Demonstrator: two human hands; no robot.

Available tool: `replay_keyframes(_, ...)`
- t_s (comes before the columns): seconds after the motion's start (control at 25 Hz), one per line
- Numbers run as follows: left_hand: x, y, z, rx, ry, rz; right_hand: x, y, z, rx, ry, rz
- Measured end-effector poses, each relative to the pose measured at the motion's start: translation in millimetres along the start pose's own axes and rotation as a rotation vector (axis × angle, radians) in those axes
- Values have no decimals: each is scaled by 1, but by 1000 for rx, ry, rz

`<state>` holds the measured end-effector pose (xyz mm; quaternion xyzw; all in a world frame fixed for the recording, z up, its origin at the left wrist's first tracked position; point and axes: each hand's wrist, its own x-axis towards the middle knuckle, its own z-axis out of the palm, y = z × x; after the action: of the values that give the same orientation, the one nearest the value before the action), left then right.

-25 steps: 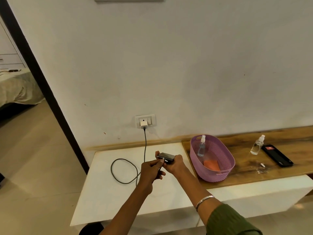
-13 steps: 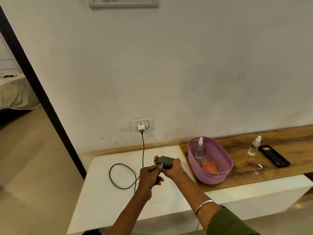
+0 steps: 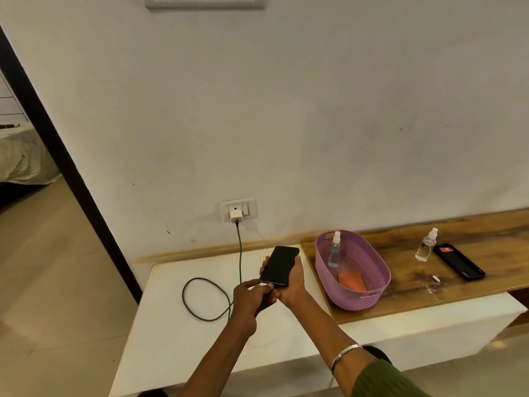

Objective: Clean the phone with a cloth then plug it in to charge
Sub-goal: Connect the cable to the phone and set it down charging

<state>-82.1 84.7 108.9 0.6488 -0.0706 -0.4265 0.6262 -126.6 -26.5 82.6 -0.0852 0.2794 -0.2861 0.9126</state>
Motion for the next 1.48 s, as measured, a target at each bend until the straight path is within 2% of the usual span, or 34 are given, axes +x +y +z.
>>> replay_keyframes(0.32, 9, -1, -1, -30, 104, -5, 0, 11, 4, -9, -98, 4)
replay_keyframes(0.52, 12, -4, -4, -3, 96, -1, 2, 13, -2, -5, -122, 20)
replay_keyframes(0.84, 19, -27, -6, 181, 28, 29, 11, -3, -22, -381, 16, -78)
replay_keyframes(1.04, 23, -38, -1, 212, -42, 36, 20, -10, -16, -782, 285, -208)
replay_keyframes(1.16, 33, -44, -7, 226, -68, 37, 30, -13, -22, -928, 353, -302)
replay_keyframes(1.24, 39, -56, -25, 281, 8, 46, 35, -16, -30, -1014, 383, -307)
replay_keyframes(1.4, 46, -87, -75, 588, 390, 104, 45, -21, -50, -1199, 426, -272)
replay_keyframes(1.48, 53, -99, -100, 691, 456, 105, 49, -17, -58, -1331, 423, -256)
